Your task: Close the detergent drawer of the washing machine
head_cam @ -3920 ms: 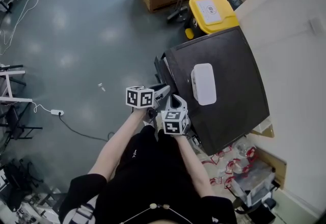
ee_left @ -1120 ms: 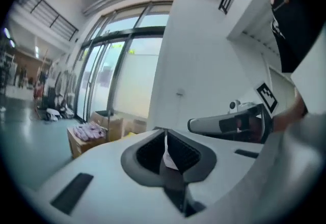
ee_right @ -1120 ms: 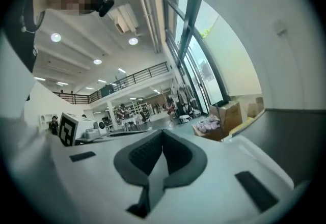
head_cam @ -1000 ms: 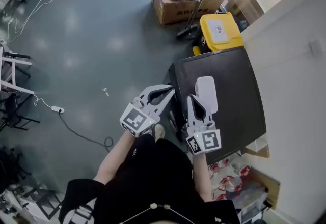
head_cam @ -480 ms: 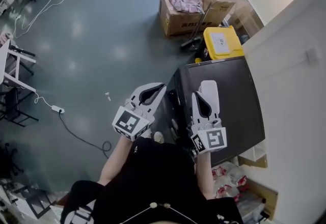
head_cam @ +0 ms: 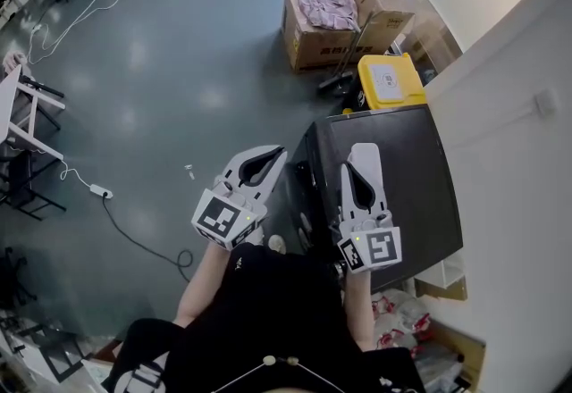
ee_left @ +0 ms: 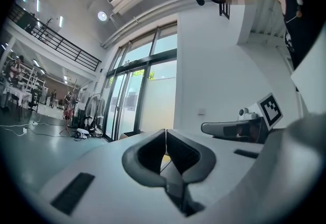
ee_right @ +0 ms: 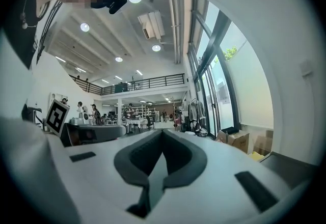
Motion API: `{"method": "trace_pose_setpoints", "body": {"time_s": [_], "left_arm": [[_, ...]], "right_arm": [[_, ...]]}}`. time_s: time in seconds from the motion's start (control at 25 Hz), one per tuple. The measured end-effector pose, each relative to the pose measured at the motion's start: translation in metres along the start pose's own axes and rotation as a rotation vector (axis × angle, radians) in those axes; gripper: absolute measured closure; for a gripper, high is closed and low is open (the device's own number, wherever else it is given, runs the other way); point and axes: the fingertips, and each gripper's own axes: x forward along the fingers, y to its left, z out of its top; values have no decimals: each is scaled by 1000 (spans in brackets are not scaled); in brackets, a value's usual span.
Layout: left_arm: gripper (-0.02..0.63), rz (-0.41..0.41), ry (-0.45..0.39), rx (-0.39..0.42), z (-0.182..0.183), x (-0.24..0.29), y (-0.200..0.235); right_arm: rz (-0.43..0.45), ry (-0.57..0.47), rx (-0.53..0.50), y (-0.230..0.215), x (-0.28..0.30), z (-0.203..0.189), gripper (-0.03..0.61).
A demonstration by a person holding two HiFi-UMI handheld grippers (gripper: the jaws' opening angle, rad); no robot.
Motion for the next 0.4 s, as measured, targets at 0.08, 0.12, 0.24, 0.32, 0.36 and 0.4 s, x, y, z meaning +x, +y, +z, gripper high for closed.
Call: {"method": "trace_pose_setpoints", "body": {"time_s": [0.08, 0.12, 0.24, 0.32, 0.36, 0.4], "left_arm": [[604, -1, -2, 4, 0, 1, -2], [604, 0, -4, 4, 0, 2, -3], [604, 7, -11, -14, 2, -2, -2], [604, 11, -13, -23, 2, -5, -1], [604, 13, -12, -26, 2, -6, 0], [604, 15, -11, -28, 2, -8, 1]], "right_arm": [[0, -4, -1, -1, -2, 2, 577], [0, -6, -2, -2, -4, 2, 577], [0, -7, -7, 1, -6, 3, 577], [-1, -5, -10, 5, -7, 3, 577], [-2, -4, -11, 6, -7, 3, 577], [-2, -2, -11, 8, -8, 3, 577]]}}
